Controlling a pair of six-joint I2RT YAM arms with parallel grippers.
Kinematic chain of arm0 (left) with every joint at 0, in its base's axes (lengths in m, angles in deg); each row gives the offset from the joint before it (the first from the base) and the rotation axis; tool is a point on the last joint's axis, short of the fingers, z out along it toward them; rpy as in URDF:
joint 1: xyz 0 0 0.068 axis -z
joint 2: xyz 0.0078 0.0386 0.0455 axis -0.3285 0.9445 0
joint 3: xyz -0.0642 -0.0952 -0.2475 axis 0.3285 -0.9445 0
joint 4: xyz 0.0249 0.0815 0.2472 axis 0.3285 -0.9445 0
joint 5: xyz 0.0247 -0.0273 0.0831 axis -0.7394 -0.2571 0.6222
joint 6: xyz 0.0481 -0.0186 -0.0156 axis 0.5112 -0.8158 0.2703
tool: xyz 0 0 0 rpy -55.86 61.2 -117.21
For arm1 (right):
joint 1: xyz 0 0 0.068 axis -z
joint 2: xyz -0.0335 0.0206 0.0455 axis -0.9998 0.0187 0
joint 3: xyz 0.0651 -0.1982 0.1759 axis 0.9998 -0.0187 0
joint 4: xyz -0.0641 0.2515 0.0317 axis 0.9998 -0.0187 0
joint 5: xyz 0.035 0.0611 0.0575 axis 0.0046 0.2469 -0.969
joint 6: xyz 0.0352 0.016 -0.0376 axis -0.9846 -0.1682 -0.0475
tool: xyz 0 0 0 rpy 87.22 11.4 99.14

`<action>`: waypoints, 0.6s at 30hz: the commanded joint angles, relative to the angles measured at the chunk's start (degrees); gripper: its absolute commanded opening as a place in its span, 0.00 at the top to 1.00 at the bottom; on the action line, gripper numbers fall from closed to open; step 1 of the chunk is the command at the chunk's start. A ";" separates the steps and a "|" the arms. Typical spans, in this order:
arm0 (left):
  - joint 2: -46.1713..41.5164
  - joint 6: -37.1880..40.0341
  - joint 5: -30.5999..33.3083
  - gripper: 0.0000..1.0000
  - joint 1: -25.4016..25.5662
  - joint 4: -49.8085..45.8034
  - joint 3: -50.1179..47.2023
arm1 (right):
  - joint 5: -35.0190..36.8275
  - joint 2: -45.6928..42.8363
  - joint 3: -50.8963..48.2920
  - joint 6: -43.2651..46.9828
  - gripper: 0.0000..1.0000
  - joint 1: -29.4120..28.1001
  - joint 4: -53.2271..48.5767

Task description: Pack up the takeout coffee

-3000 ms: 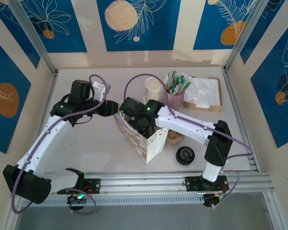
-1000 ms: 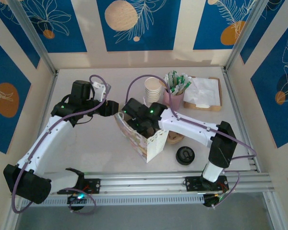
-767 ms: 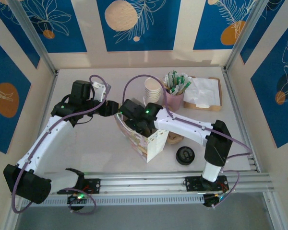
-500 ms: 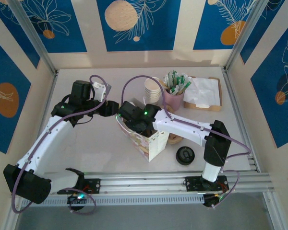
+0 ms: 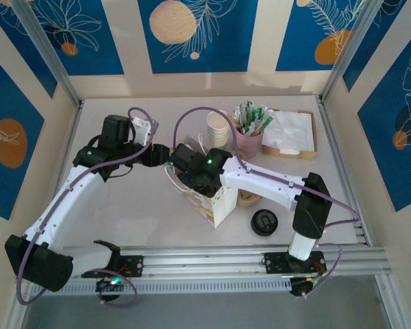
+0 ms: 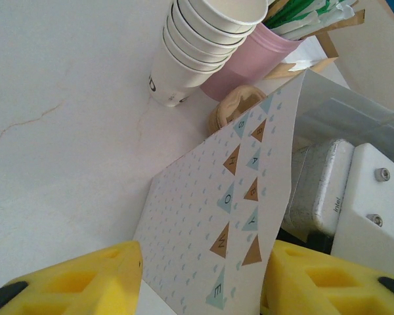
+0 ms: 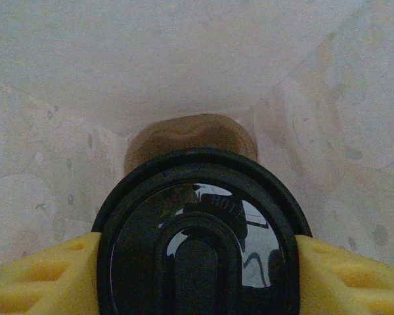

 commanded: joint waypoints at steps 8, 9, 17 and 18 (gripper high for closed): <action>-0.97 -0.37 0.69 0.49 0.41 -0.03 -0.49 | 0.81 4.89 -0.86 -1.40 0.55 0.90 -3.82; -0.97 -0.34 0.86 0.49 0.39 -0.03 -0.48 | 0.89 5.47 -1.08 -1.64 0.55 0.65 -4.42; -1.38 -0.85 1.25 0.49 0.43 0.06 -0.13 | 0.20 4.89 -0.31 -1.56 0.55 0.70 -3.95; -1.43 -0.95 1.15 0.49 0.38 0.13 -0.12 | -0.05 4.77 0.12 -1.47 0.55 0.93 -3.84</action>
